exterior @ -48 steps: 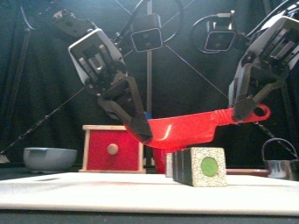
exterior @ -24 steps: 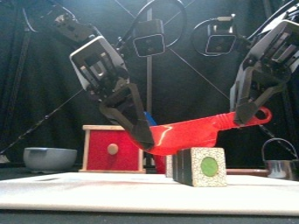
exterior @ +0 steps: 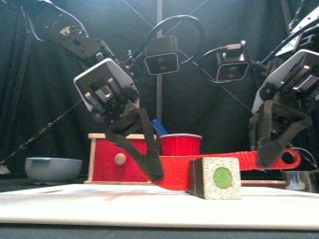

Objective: Place sushi on board then cut the sushi with the knife then place the pieces on the plate
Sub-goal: Cut the sushi into 4 pieces

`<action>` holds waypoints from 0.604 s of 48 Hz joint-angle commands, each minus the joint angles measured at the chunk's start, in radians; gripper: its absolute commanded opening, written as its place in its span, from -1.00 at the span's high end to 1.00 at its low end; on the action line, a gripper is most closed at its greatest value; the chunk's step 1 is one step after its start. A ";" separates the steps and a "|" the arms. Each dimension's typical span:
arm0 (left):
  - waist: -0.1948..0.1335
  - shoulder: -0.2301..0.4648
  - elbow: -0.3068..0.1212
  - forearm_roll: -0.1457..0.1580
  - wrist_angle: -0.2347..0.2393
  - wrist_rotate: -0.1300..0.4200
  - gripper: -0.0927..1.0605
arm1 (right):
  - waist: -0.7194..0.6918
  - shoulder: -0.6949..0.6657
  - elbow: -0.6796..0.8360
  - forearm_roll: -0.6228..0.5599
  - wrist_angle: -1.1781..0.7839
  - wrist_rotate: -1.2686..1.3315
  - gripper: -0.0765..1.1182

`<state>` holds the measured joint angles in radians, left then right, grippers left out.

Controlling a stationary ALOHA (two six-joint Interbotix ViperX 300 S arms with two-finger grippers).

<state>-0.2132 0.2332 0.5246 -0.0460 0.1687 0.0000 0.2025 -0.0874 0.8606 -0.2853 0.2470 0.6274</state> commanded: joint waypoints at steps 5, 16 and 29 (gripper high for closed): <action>-0.005 -0.011 -0.008 0.008 0.003 0.006 0.15 | -0.012 -0.012 0.000 -0.002 0.006 0.005 0.08; 0.020 -0.014 -0.006 0.044 0.005 0.008 0.15 | -0.037 -0.018 0.000 -0.015 0.006 0.003 0.08; 0.034 -0.018 -0.008 0.071 0.009 0.006 0.15 | -0.051 -0.018 -0.002 -0.025 0.008 0.003 0.08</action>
<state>-0.1733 0.2332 0.5262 0.0169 0.1733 0.0031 0.1657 -0.0828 0.8636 -0.3083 0.2470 0.6274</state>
